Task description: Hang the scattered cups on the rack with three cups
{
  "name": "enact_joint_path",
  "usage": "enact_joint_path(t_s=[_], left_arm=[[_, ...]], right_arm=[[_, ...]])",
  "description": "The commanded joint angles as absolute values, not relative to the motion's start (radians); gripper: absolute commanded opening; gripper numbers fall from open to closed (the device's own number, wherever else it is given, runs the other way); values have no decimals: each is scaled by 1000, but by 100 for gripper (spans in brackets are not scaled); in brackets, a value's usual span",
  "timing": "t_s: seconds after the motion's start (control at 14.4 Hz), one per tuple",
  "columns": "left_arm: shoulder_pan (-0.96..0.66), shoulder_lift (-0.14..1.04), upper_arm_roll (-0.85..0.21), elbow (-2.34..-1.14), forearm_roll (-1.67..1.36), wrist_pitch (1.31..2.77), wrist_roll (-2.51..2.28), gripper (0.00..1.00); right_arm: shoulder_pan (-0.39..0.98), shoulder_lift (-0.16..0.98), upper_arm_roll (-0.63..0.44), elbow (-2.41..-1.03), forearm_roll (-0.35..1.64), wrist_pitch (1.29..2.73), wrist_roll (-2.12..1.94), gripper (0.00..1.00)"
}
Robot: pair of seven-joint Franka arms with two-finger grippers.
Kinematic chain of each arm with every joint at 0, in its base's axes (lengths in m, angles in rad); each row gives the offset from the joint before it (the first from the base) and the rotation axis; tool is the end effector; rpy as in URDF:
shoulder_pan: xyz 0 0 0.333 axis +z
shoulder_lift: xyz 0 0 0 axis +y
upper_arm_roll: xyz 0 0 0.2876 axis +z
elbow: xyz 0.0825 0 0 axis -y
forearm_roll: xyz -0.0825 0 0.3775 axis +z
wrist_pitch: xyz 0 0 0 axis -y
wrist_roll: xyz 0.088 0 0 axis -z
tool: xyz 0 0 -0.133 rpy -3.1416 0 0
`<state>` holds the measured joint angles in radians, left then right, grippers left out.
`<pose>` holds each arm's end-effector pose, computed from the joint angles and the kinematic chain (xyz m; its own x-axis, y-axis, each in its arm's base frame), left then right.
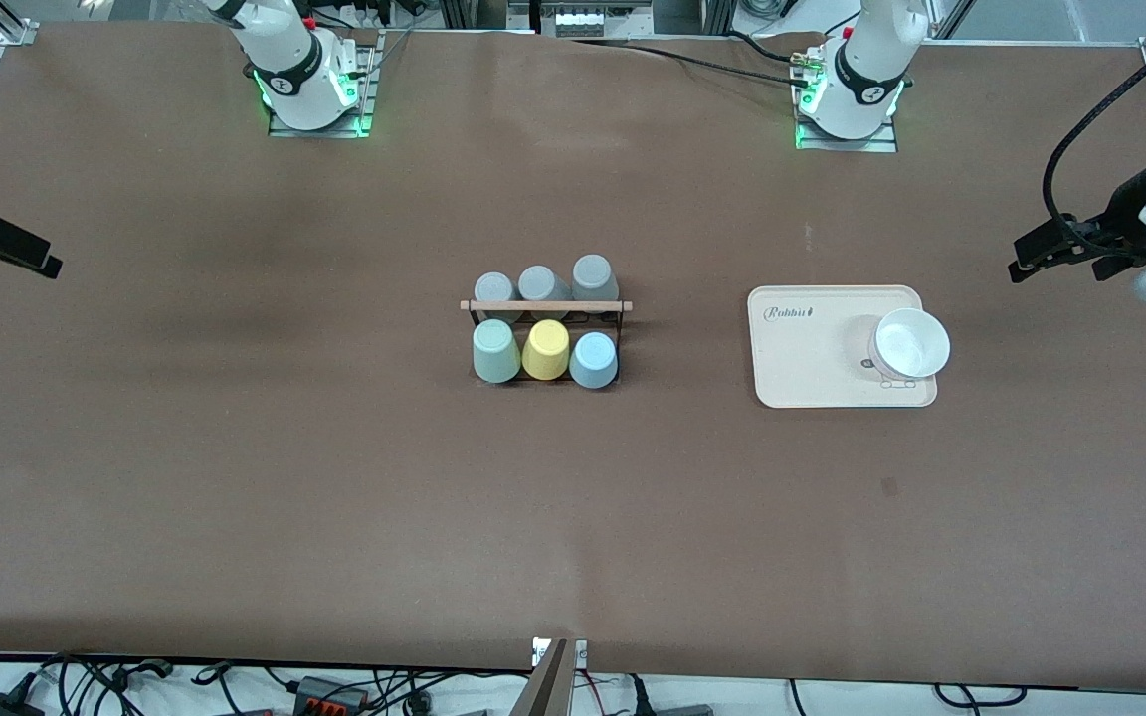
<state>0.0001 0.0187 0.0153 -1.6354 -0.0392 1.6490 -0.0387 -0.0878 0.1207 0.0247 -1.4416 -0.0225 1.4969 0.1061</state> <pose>0.5583 0.0036 0.5365 0.9983 0.0571 -0.0067 0.0573 -0.9976 0.0385 0.5710 -0.0400 0.5559 0.9835 -0.1699 -0.0629 -0.1685 -0.9853 0.0263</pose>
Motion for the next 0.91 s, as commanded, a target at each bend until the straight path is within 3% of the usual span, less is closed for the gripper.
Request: enact_joint_path(t_s=[0.0, 0.35, 0.84], left_arm=[[-3, 2, 14, -1635, -28, 1657, -48, 100], [0, 2, 12, -1640, -28, 1654, -48, 100], [-2, 2, 12, -1640, -28, 1655, -48, 100]], right_arm=[[-83, 127, 31, -1448, -29, 1509, 103, 100], [-28, 40, -51, -1597, -28, 1617, 2, 100], [-17, 55, -46, -1569, -47, 1609, -3, 100]])
